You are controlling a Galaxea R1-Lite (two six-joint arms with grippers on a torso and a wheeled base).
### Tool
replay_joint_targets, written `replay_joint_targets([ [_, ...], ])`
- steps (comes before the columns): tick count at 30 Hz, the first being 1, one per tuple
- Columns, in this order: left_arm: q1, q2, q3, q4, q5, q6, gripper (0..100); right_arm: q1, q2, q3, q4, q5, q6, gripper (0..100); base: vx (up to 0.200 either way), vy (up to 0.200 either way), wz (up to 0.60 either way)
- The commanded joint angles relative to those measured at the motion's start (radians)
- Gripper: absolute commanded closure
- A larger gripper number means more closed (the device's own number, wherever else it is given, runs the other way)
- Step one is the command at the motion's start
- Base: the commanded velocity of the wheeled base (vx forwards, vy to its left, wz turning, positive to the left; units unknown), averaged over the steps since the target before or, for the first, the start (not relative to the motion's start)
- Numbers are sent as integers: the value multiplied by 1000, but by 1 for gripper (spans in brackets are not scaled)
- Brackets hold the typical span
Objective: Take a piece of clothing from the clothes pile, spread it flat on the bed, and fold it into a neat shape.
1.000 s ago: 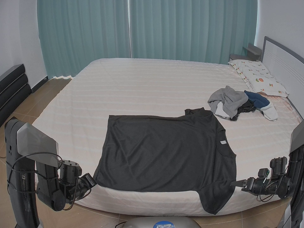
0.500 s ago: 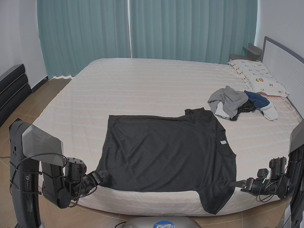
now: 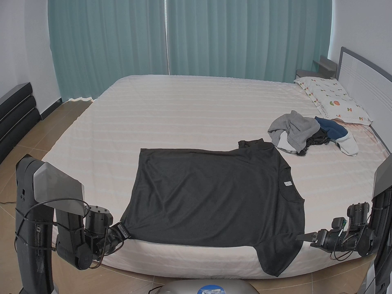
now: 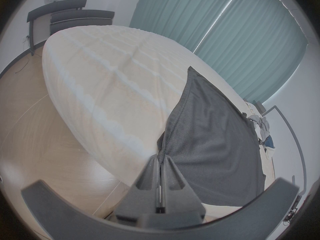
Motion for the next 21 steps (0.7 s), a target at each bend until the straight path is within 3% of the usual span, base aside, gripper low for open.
replay_joint_targets([
  [1,8,-3,33,0,6,-17,100,1,5,18,-1,0,-1,0,0,0,0],
  [9,-2,-29,105,-24,15,-11,100,7,18,18,-12,-12,-1,0,0,0,0],
  [16,-1,-13,112,-51,13,-9,100,50,146,15,-187,-126,8,0,0,0,0],
  [21,-1,-12,112,-52,13,-9,100,70,163,-21,-182,-141,11,0,0,0,0],
])
